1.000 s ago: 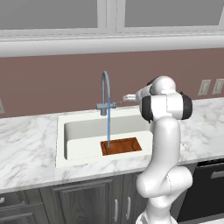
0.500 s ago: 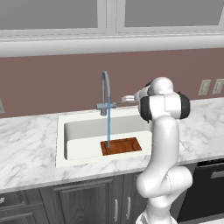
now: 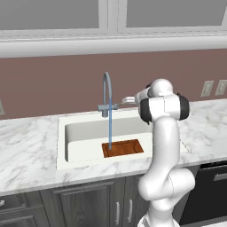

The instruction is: Turn on the sink faucet with hot water and rinse the cutting board for ten seconds, then turn off the faucet. Push the cutting board to reach the water if necessary.

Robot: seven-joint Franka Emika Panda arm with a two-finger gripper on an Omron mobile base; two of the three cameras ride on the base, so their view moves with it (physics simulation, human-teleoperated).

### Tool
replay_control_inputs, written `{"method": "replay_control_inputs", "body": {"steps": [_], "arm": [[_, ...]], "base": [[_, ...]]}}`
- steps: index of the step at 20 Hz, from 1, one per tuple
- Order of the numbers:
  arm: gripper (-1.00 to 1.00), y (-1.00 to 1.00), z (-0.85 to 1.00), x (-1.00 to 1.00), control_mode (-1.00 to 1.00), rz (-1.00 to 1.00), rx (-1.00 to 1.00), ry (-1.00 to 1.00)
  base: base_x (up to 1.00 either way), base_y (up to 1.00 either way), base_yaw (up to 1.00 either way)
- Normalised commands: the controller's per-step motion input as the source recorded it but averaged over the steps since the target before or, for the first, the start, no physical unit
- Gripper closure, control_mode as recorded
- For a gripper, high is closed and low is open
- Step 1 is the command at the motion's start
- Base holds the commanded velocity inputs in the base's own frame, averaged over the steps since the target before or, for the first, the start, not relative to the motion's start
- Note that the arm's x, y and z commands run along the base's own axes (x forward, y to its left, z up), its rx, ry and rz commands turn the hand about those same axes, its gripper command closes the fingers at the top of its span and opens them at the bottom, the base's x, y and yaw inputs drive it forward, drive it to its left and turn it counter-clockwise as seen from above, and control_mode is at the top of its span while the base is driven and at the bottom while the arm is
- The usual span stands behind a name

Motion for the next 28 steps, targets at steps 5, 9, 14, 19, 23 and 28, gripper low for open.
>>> {"method": "replay_control_inputs", "body": {"steps": [5,9,14,19,23,28], "arm": [[-1.00,0.00,-0.01,0.12,-1.00,0.00,0.00,0.00],[-1.00,-0.01,0.00,0.15,-1.00,0.00,0.00,0.00],[-1.00,-0.01,-0.04,0.16,-1.00,0.00,0.00,0.00],[-1.00,0.00,-0.08,0.08,-1.00,0.00,0.00,0.00],[-1.00,-0.11,-0.08,0.00,-1.00,0.01,0.00,0.00],[-1.00,-0.13,-0.07,0.00,-1.00,0.02,0.00,0.00]], "base": [[0.00,0.00,0.00],[0.00,0.00,0.00],[0.00,0.00,0.00],[0.00,0.00,0.00],[0.00,0.00,0.00],[0.00,0.00,0.00]]}}
